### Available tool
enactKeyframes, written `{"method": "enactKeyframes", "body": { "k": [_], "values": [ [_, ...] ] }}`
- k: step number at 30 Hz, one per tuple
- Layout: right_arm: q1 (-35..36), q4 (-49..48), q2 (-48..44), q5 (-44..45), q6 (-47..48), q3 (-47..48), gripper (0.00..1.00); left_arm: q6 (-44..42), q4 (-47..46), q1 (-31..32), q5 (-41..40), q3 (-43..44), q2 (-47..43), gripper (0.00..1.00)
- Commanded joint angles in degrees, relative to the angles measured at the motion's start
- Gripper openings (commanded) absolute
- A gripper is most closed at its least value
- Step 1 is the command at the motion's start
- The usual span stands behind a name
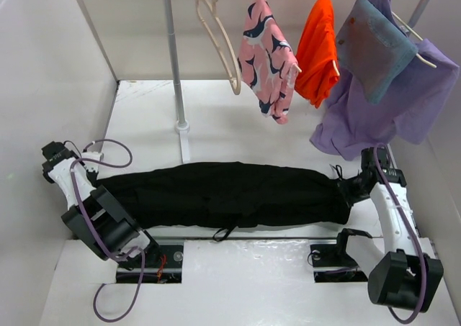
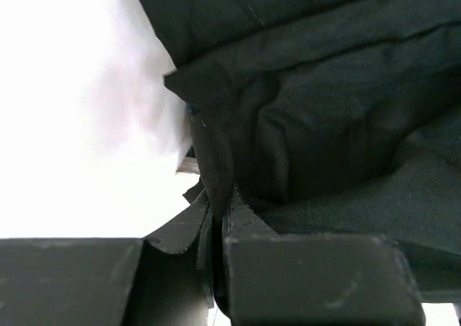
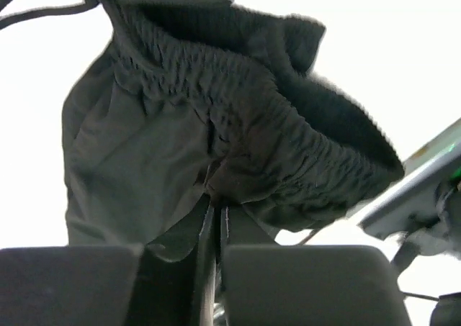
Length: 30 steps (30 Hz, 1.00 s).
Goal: Place the trousers on the hanger
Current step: Fold the trousers at the center of the board.
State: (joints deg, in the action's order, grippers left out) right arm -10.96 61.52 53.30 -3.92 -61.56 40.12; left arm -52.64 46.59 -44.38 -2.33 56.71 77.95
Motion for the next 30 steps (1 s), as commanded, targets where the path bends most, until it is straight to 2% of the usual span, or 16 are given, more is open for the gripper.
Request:
{"method": "enactKeyframes", "body": {
  "k": [1,5,9,11,12,14,16,17,19,20,23,27,30],
  "values": [
    [-0.38,-6.57,1.72,6.02,4.16,2.33,0.0,-0.44,0.78,-0.44,1.62,3.93,0.35,0.0],
    [-0.38,-14.91,3.83,6.64,10.31,8.03,0.0,0.17,0.78,-0.44,4.08,7.44,2.46,0.0],
    [6.71,-21.85,10.05,7.78,17.77,19.88,0.0,2.97,2.89,0.17,10.31,18.24,6.94,0.0],
    [9.89,-22.49,16.46,8.4,25.56,28.76,0.0,4.65,4.73,1.4,12.86,25.88,9.84,0.0],
    [11.3,-19.36,18.31,12.23,26.48,31.57,0.0,5.52,5.44,1.4,15.05,28.0,10.46,0.0],
    [12.8,-18.45,20.26,14.55,27.8,34.5,0.0,6.24,6.93,1.4,16.04,30.66,10.47,0.0],
    [12.81,-20.45,18.17,15.17,28.33,31.44,0.0,6.24,6.94,1.4,15.96,28.65,8.98,0.0],
    [12.81,-21.43,14.85,15.17,28.34,26.29,0.0,5.37,5.28,1.4,14.82,23.5,6.71,0.0],
    [11.76,-21.97,11.49,15.17,25.97,20.99,0.0,3.17,3.61,1.4,9.56,16.98,4.24,0.0],
    [10.36,-21.97,9.91,15.17,24.75,16.09,0.0,2.38,2.73,1.4,7.27,10.07,3.18,0.0],
    [7.02,-21.97,4.81,13.17,19.48,7.21,0.0,-2.01,-1.05,-0.61,-2.39,-1.64,0.1,0.0],
    [4.02,-23.37,4.8,10.61,18.41,0.77,0.0,-3.26,-4.22,-3.16,-7.77,-8.7,0.88,0.0],
    [4.02,-25.3,7.69,8.33,18.41,-0.56,0.0,-2.73,-5.46,-4.4,-9.27,-9.25,3.69,0.0]
  ]
}}
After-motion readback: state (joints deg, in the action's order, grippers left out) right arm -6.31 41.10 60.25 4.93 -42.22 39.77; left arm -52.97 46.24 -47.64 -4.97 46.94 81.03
